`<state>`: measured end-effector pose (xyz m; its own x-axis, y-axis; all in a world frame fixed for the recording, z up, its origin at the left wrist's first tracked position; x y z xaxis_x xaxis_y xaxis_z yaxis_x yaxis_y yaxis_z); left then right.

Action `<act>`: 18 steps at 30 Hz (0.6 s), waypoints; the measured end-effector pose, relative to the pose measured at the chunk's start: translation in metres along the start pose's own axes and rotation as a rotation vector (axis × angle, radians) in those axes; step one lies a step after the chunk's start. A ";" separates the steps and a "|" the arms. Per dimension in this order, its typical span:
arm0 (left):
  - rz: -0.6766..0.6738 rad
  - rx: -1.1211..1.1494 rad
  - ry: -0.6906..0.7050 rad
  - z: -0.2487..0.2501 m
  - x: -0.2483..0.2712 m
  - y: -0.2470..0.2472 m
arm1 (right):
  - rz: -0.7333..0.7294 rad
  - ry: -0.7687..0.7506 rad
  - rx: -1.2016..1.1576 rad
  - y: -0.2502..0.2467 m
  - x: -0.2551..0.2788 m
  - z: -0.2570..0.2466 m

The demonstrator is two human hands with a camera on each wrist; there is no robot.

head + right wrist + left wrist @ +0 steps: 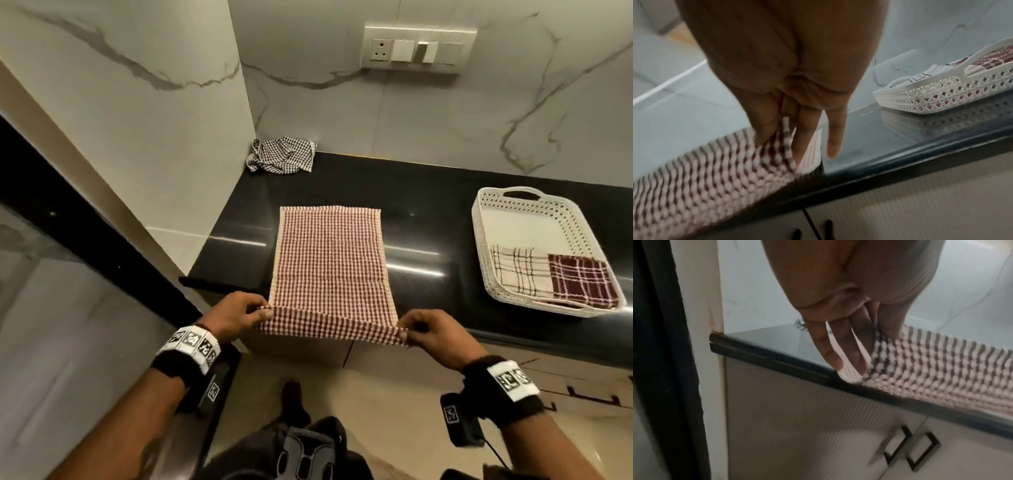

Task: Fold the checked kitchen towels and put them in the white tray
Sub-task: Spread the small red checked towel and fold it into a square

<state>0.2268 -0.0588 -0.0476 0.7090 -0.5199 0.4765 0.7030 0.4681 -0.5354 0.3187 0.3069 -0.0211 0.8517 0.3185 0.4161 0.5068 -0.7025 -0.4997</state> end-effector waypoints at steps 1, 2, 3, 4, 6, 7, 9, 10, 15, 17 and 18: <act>-0.009 0.027 0.007 0.002 0.001 -0.007 | -0.037 -0.017 -0.051 -0.005 0.000 -0.008; -0.007 0.053 0.018 0.005 0.002 -0.015 | -0.028 -0.040 -0.098 -0.014 -0.003 -0.016; 0.005 0.080 0.035 0.010 -0.002 -0.026 | 0.019 -0.064 -0.172 -0.026 -0.010 -0.022; 0.026 0.118 0.052 0.014 -0.007 -0.038 | 0.101 -0.076 -0.217 -0.042 -0.019 -0.027; 0.099 0.177 0.082 0.022 -0.026 -0.065 | 0.284 -0.097 -0.179 -0.076 -0.045 -0.036; 0.163 0.164 0.094 0.027 -0.039 -0.081 | 0.353 -0.094 -0.147 -0.091 -0.062 -0.039; 0.301 0.125 0.111 0.032 -0.076 -0.113 | 0.442 -0.054 -0.124 -0.118 -0.104 -0.037; 0.353 0.119 0.108 0.032 -0.090 -0.121 | 0.461 -0.024 -0.124 -0.125 -0.119 -0.034; 0.406 0.024 -0.048 0.013 -0.197 -0.163 | 0.536 0.172 -0.064 -0.162 -0.217 -0.006; 0.383 -0.014 -0.091 0.003 -0.232 -0.168 | 0.534 0.287 -0.038 -0.164 -0.244 0.009; 0.369 -0.023 -0.110 -0.002 -0.246 -0.168 | 0.531 0.343 -0.020 -0.163 -0.253 0.016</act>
<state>-0.0659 -0.0112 -0.0758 0.9167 -0.2395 0.3200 0.3991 0.5925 -0.6997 0.0226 0.3510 -0.0567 0.8935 -0.2965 0.3373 0.0216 -0.7218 -0.6918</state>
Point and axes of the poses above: each hand's wrist, its own x-axis away from the middle knuckle, its own y-axis out of the palm, z = x × y, the point moved 7 cm from there along -x, towards the middle knuckle, and after that the axes turned 12 degrees about -z, right-handed, at the moved point
